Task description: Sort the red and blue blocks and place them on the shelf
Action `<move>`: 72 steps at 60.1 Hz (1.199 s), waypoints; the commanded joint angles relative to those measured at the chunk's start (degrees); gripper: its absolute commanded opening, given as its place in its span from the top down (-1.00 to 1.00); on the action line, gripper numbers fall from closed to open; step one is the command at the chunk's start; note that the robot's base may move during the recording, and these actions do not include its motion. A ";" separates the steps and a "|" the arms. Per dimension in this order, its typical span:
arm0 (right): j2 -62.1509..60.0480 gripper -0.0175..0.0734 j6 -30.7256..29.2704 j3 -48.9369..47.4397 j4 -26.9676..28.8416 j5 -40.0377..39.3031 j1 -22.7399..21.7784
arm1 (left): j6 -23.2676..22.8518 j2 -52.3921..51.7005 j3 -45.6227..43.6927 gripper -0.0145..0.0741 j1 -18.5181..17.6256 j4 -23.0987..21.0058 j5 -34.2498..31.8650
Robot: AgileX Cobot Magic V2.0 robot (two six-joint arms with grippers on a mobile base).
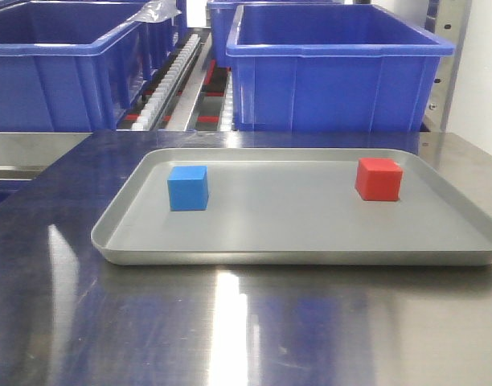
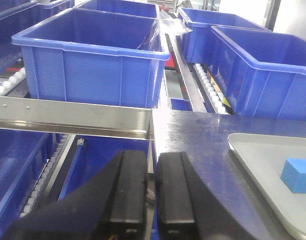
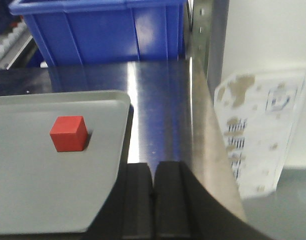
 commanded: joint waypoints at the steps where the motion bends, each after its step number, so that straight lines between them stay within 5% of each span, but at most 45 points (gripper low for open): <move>1: 10.38 0.45 0.51 -8.36 1.65 -4.70 -0.30 | -0.08 -1.04 2.07 0.22 0.03 -0.43 -4.50; 16: 30.57 0.45 0.51 -27.20 1.92 -3.51 -0.07 | -0.08 -1.04 2.07 0.22 0.03 -0.43 -4.50; 35: 46.22 0.45 0.51 -49.98 1.92 20.22 7.39 | -0.08 -1.04 2.07 0.22 0.03 -0.43 -4.50; 42: 50.93 0.16 0.51 -53.41 1.92 23.51 10.37 | -0.08 -1.04 2.07 0.22 0.03 -0.43 -4.50; 52: 56.76 -0.67 0.51 -54.13 2.30 25.56 14.01 | -0.08 -1.04 2.07 0.22 0.03 -0.43 -4.50; 72: 63.13 -0.51 0.56 -56.72 2.68 28.09 16.92 | -0.08 -1.04 2.07 0.22 0.03 -0.43 -4.50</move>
